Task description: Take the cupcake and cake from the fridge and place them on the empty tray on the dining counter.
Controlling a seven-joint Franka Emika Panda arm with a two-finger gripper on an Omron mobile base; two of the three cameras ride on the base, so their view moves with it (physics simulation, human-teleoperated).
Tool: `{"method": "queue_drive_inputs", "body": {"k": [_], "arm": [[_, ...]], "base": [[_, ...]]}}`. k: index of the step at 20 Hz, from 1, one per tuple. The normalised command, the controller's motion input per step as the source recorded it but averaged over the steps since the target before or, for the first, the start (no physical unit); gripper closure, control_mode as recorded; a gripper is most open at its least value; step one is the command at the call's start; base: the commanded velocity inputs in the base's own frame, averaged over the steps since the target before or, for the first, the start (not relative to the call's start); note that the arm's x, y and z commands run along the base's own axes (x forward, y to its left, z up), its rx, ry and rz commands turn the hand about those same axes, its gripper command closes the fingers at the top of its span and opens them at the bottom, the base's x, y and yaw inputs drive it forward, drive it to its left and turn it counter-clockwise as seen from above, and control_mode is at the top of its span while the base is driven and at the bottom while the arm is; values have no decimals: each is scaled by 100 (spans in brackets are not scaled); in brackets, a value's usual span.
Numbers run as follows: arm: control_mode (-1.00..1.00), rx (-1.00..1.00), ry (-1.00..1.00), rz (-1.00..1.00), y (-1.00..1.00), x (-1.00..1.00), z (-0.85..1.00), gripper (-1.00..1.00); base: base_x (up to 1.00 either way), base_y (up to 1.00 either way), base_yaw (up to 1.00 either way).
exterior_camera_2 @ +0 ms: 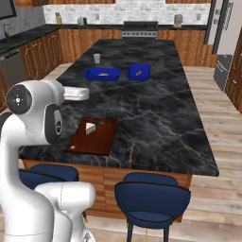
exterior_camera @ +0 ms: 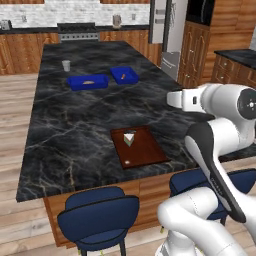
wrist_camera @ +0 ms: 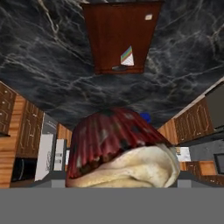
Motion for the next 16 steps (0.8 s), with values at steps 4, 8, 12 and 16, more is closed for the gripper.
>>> {"method": "queue_drive_inputs", "body": {"k": [4,8,12,16], "arm": [[-100,5,3,4,-5,5,-13,100],[-100,39,23,2,0,24,-44,100],[-100,27,28,14,0,38,-31,100],[-100,10,4,9,0,57,-36,100]], "base": [[0,0,0],[0,0,0],[0,0,0],[0,0,0]]}}
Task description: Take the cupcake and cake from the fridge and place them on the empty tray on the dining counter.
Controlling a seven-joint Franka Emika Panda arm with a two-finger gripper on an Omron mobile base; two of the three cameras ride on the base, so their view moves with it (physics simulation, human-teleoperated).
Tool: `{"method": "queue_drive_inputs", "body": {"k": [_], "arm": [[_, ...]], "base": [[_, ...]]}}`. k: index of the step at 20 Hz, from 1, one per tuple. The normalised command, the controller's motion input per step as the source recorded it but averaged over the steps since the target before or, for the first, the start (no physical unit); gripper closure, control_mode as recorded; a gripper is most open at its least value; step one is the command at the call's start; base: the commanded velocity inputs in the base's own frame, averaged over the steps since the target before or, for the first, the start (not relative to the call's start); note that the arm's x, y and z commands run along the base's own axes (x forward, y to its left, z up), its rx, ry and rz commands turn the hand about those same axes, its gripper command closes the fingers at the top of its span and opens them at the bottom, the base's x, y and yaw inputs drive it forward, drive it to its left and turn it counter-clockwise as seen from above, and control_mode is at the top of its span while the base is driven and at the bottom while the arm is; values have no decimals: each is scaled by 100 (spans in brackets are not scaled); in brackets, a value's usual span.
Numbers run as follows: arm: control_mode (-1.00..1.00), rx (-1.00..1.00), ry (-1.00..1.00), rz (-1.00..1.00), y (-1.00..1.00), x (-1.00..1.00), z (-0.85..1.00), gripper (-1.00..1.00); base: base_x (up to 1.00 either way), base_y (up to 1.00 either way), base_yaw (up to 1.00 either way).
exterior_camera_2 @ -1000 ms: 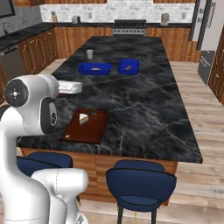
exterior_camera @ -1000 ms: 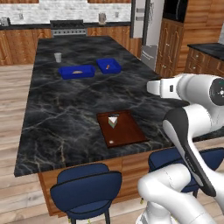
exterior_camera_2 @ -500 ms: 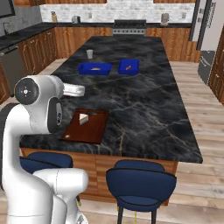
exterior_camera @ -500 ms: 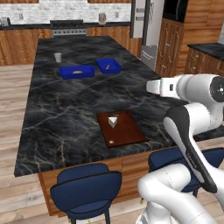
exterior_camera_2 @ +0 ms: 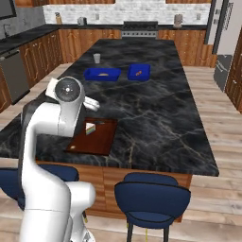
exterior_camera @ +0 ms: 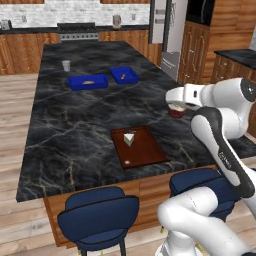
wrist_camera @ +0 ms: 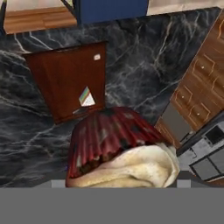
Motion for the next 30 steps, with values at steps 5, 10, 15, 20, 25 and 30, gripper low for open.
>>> {"method": "queue_drive_inputs", "body": {"k": [5,10,15,20,25,30], "arm": [[-100,0,9,4,0,88,-93,100],[-100,0,25,5,0,65,-97,100],[-100,0,11,4,0,44,-82,100],[-100,0,-12,3,5,28,-64,100],[-100,0,-19,3,4,12,-62,100],[-100,0,4,5,3,33,-43,100]], "base": [[0,0,0],[0,0,0],[0,0,0],[0,0,0],[0,0,0],[0,0,0]]}}
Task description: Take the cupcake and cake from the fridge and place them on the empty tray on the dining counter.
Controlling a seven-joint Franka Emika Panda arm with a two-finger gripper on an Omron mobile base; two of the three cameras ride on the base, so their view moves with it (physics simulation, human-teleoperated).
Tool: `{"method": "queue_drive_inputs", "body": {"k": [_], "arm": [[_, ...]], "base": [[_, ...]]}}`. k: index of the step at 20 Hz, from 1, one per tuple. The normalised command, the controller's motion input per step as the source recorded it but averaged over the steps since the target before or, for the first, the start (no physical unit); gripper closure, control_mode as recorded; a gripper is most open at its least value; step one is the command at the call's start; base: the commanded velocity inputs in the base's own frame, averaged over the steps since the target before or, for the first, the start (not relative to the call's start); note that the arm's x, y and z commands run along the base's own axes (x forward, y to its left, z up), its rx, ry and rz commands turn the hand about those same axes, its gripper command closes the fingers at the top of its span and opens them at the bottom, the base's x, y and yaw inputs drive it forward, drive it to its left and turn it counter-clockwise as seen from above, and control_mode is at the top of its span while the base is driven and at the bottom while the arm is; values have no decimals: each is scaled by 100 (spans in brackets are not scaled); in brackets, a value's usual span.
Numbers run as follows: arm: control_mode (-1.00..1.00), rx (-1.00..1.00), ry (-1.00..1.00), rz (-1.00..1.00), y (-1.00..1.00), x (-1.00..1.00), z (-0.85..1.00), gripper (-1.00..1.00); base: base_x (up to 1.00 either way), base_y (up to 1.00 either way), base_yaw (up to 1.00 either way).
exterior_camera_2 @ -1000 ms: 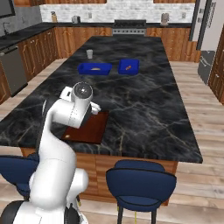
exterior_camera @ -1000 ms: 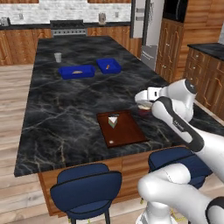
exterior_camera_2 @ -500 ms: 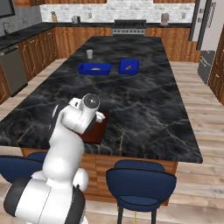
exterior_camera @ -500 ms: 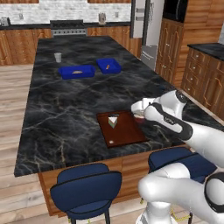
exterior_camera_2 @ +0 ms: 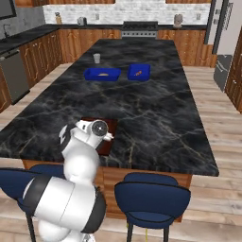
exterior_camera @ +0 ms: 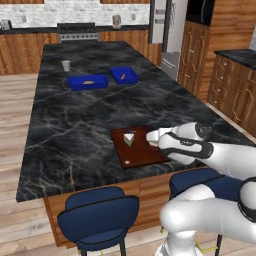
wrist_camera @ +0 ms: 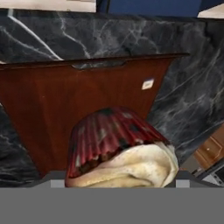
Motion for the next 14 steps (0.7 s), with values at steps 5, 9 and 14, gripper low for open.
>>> {"method": "queue_drive_inputs", "body": {"k": [5,9,14], "arm": [[-100,0,5,4,0,49,-35,100],[-100,0,4,3,0,43,-42,100],[-100,0,0,3,0,48,-51,100]], "base": [[0,0,0],[0,0,0],[0,0,0]]}}
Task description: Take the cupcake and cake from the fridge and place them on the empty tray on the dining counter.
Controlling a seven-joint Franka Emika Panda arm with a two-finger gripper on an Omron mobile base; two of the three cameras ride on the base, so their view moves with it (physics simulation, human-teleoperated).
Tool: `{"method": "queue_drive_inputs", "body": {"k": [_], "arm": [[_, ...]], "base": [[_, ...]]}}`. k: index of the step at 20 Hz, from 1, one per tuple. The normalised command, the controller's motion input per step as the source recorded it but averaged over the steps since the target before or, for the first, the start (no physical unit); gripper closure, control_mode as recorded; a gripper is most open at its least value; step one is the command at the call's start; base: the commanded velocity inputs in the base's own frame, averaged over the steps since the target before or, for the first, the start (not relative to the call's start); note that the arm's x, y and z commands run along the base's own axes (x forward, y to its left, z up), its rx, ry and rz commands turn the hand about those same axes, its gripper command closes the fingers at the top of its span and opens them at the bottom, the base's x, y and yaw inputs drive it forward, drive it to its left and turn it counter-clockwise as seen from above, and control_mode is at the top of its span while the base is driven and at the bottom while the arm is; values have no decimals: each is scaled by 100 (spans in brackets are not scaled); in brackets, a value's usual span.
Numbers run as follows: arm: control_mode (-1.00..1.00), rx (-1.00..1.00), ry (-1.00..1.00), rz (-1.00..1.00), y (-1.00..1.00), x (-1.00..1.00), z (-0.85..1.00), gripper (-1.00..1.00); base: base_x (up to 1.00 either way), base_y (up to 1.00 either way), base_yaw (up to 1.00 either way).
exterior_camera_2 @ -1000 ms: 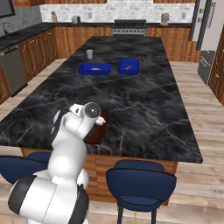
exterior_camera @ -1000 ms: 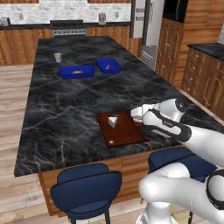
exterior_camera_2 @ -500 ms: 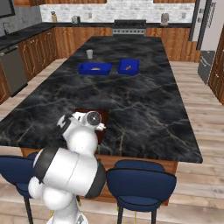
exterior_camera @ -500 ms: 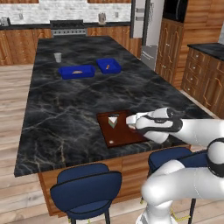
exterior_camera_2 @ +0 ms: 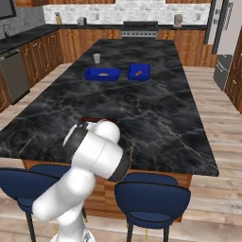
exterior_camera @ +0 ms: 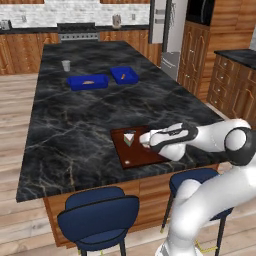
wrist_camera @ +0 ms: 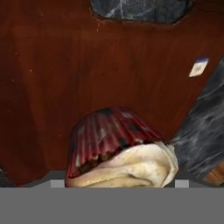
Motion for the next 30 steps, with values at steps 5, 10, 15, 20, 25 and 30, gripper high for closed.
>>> {"method": "queue_drive_inputs", "body": {"k": [5,10,15,20,25,30], "arm": [[-100,0,0,5,0,46,-66,100],[-100,0,0,5,0,37,-55,-100],[-100,0,0,1,-42,-18,-7,-100],[-100,5,4,1,-57,-19,24,-100],[-100,1,18,1,-27,-8,100,-100],[-100,-7,49,-4,-27,-25,100,-100]], "base": [[0,0,0],[0,0,0],[0,0,0],[0,0,0],[0,0,0],[0,0,0]]}}
